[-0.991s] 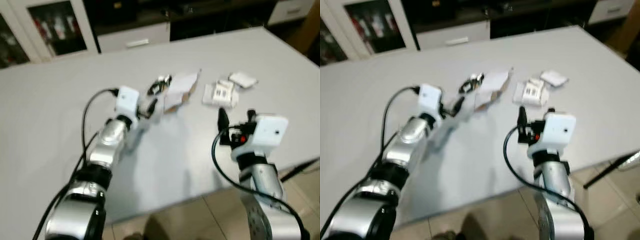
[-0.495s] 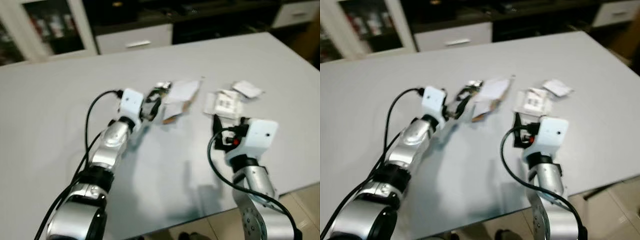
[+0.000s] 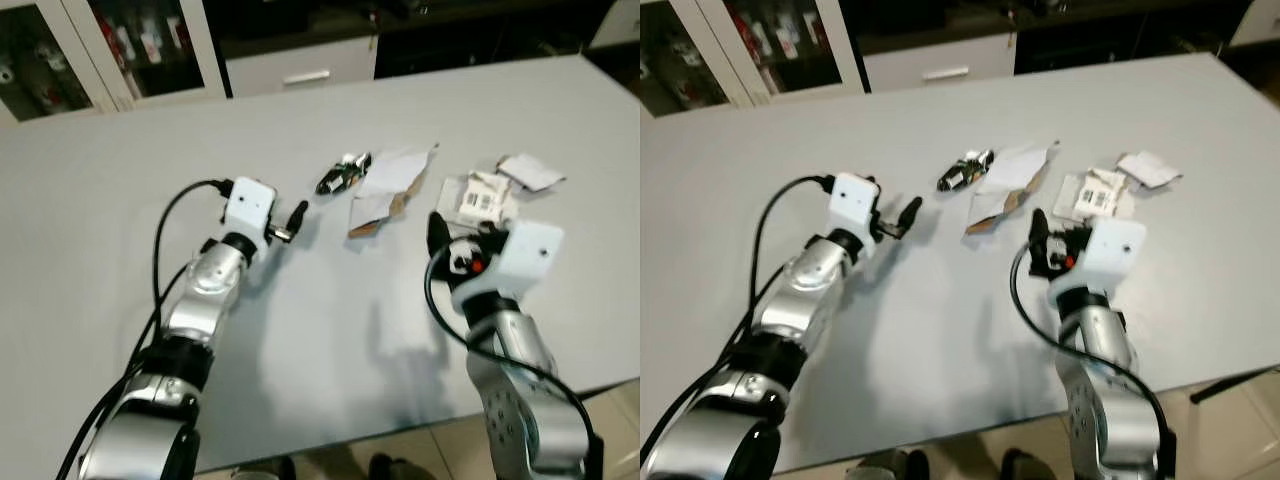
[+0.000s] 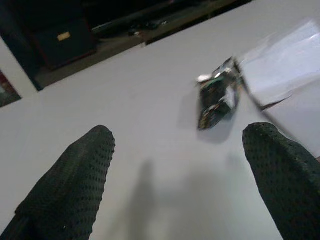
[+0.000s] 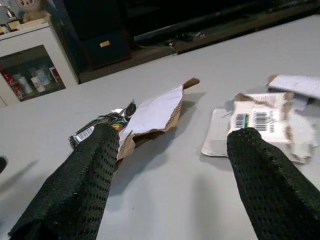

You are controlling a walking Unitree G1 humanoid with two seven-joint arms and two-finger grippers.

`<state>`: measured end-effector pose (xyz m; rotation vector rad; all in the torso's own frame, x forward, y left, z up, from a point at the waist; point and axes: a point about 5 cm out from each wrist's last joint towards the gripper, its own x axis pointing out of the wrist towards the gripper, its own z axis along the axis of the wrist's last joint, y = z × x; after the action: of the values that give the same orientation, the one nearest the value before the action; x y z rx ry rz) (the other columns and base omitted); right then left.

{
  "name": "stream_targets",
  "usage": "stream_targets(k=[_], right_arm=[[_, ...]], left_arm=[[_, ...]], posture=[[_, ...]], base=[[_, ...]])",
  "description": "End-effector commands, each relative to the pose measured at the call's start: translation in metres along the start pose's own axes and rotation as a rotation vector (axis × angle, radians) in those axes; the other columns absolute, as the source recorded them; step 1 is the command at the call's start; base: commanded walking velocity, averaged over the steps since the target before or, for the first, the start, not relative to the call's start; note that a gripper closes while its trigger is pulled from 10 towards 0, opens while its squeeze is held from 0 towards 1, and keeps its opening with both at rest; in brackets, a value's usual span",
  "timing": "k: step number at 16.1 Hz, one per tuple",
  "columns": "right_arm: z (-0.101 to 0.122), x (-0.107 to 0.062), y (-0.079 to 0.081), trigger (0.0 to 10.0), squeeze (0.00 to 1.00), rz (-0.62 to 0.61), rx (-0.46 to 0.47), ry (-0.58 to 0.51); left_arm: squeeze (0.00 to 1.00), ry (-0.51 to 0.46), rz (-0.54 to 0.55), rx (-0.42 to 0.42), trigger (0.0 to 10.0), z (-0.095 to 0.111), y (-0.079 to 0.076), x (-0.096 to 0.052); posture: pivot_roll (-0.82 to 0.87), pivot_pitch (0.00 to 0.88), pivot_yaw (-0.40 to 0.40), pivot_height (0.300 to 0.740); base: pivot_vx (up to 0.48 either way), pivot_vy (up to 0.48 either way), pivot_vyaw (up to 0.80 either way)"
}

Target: Picking trash to rubbish bin

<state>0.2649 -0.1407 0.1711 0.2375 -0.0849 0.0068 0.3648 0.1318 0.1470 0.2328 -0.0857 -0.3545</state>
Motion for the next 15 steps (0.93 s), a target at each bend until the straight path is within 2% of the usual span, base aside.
stream_targets(k=[1, 4, 8, 15], right_arm=[[0.0, 0.006, 0.002, 10.0, 0.0, 0.016, 0.054, -0.007], [-0.007, 0.024, 0.008, 10.0, 0.0, 0.029, 0.15, 0.013], [-0.014, 0.046, 0.018, 10.0, 0.0, 0.081, 0.22, 0.042], [-0.022, 0.063, 0.028, 10.0, 0.0, 0.14, 0.241, 0.068]], left_arm=[[0.0, 0.019, 0.002, 0.03, 10.0, -0.001, 0.006, -0.004], [0.0, 0.023, 0.007, 0.056, 10.0, 0.002, 0.017, -0.011], [0.0, 0.046, 0.023, 0.078, 10.0, 0.0, 0.025, -0.024], [0.0, 0.056, 0.039, 0.073, 10.0, 0.002, 0.025, -0.032]], posture=[[0.18, 0.232, 0.078, 0.74], [0.23, 0.275, 0.084, 0.74], [0.26, 0.298, 0.078, 0.74], [0.29, 0.306, 0.055, 0.74]], base=[[0.0, 0.0, 0.0], [0.0, 0.0, 0.0], [0.0, 0.0, 0.0], [0.0, 0.0, 0.0]])
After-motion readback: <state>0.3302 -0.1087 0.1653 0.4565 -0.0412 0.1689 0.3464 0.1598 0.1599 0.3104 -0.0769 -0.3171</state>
